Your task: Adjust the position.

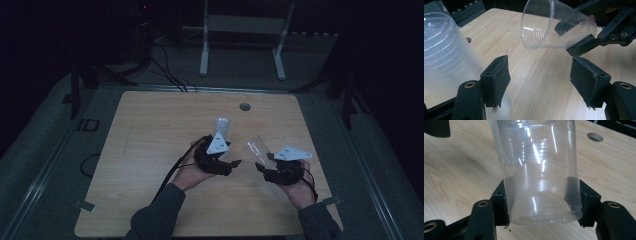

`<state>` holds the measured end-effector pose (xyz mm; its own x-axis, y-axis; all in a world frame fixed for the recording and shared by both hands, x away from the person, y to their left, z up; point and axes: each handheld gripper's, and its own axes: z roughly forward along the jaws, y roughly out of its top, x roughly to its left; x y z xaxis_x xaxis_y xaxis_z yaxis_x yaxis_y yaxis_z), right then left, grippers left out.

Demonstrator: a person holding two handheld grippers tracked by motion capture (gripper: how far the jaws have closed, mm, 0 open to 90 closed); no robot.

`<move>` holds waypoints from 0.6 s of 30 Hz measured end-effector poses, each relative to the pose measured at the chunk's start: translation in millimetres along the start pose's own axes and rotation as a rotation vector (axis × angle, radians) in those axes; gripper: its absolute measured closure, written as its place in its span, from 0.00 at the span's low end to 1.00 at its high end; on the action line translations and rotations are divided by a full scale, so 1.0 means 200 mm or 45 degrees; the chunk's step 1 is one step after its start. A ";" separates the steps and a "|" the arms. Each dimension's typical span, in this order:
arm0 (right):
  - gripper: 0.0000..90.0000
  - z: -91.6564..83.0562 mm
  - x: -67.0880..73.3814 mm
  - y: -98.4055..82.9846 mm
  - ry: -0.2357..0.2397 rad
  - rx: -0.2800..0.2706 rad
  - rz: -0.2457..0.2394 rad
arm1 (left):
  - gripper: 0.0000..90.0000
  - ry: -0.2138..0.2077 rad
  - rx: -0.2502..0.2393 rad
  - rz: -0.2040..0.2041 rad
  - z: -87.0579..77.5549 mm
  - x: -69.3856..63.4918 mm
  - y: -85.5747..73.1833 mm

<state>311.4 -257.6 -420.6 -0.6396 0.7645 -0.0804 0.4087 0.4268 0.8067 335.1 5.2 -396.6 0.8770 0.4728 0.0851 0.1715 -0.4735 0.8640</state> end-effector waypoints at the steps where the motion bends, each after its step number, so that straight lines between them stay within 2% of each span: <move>1: 0.46 0.00 0.00 0.00 0.000 -0.010 0.005 | 0.35 -0.001 -0.003 -0.004 0.00 0.00 0.00; 18: 0.46 -0.04 -0.01 0.00 -0.017 -0.112 0.051 | 0.35 0.004 -0.012 -0.026 0.01 -0.01 0.01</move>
<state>307.4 -262.4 -415.2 -0.6153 0.7864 -0.0544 0.3744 0.3522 0.8578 335.5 2.1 -396.0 0.8721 0.4845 0.0688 0.1852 -0.4570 0.8700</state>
